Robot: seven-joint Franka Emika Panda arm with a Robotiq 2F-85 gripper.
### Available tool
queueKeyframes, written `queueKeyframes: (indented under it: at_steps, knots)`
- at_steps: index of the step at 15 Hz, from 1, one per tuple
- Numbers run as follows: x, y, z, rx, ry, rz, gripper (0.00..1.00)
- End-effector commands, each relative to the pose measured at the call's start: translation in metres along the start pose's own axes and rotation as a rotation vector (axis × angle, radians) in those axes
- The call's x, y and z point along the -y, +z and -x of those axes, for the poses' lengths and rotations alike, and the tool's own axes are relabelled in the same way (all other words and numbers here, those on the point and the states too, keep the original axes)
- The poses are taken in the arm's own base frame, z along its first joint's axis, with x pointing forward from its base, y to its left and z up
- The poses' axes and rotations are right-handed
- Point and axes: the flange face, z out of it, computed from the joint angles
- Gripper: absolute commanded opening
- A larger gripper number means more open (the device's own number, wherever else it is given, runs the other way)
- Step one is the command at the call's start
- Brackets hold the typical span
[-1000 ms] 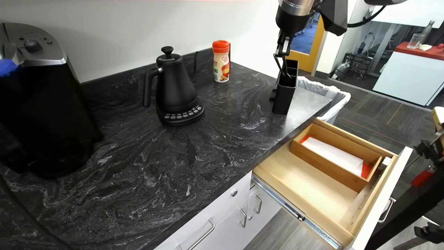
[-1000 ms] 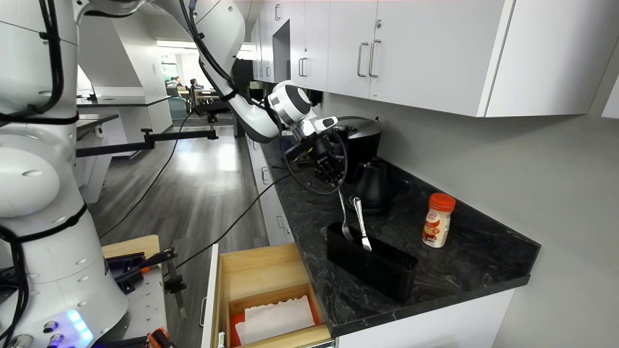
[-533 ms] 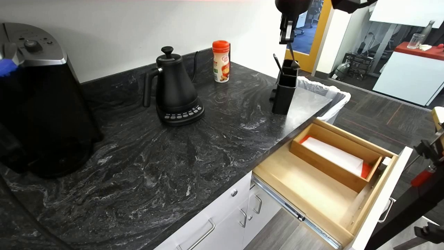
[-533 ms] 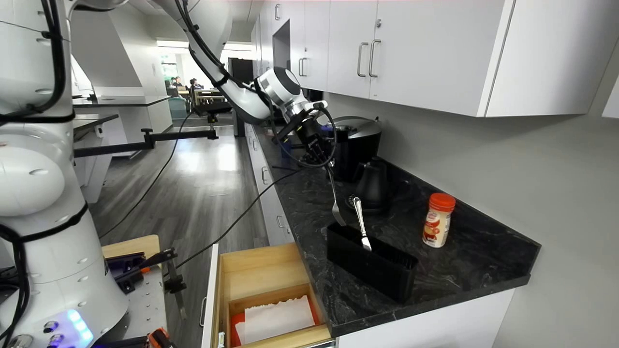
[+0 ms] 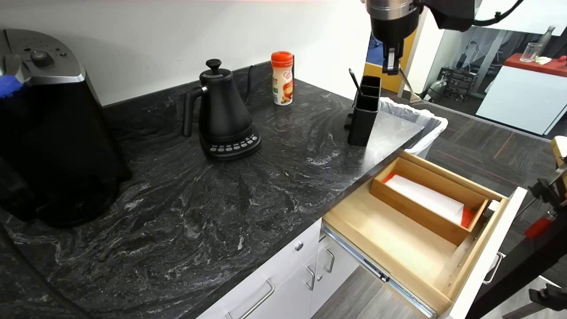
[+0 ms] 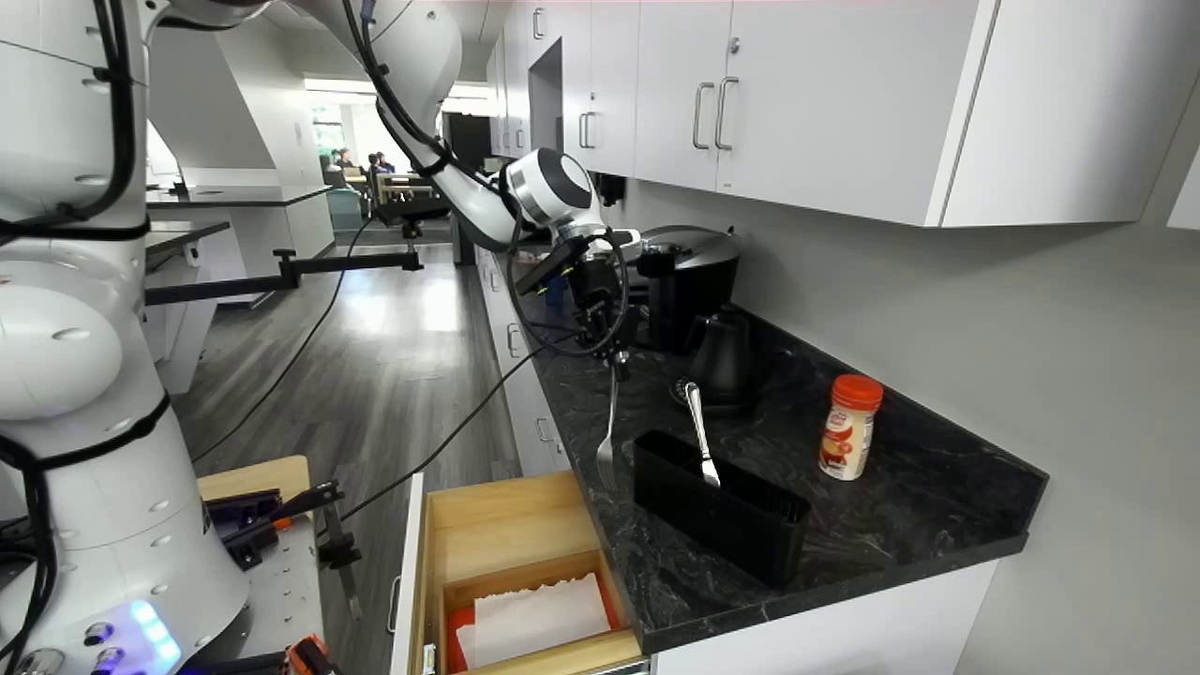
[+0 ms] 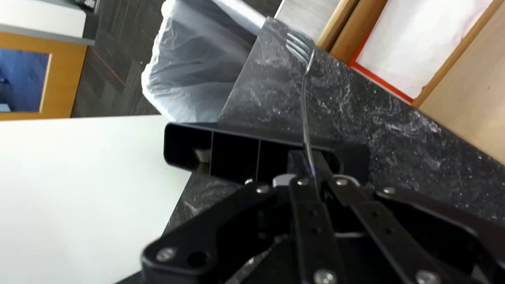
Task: Remove the fork from the black rack on the countertop and put it in the small compartment in the drawer
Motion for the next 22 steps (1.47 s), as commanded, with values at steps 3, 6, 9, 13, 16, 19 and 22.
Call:
queueKeyframes:
  at_steps: [3,6,9,13,16,19,22]
  knots:
    - [-0.053,0.052,0.029,0.151,0.102,-0.155,0.01]
    - [-0.086,0.071,0.044,0.185,0.181,-0.272,0.01]
    - [-0.113,0.085,0.061,0.192,0.246,-0.41,0.01]
    - [-0.119,0.104,0.073,0.198,0.272,-0.548,0.01]
    - [-0.106,0.118,0.078,0.202,0.25,-0.599,0.01]
    - [-0.087,0.131,0.084,0.172,0.209,-0.635,0.01]
    - [-0.072,0.144,0.091,0.15,0.168,-0.661,0.01]
